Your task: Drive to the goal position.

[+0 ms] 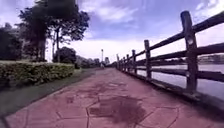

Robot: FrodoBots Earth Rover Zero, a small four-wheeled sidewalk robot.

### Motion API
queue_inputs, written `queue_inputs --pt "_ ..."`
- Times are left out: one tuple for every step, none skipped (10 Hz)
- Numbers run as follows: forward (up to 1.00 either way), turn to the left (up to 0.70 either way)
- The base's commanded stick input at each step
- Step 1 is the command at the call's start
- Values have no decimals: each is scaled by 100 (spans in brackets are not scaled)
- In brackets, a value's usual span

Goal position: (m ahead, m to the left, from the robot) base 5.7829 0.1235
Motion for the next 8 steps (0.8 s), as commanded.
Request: queue_inputs --pt "100 0" --pt "100 0" --pt "100 0" --pt "100 0" --pt "100 0" --pt "100 0" --pt "100 0" --pt "100 0"
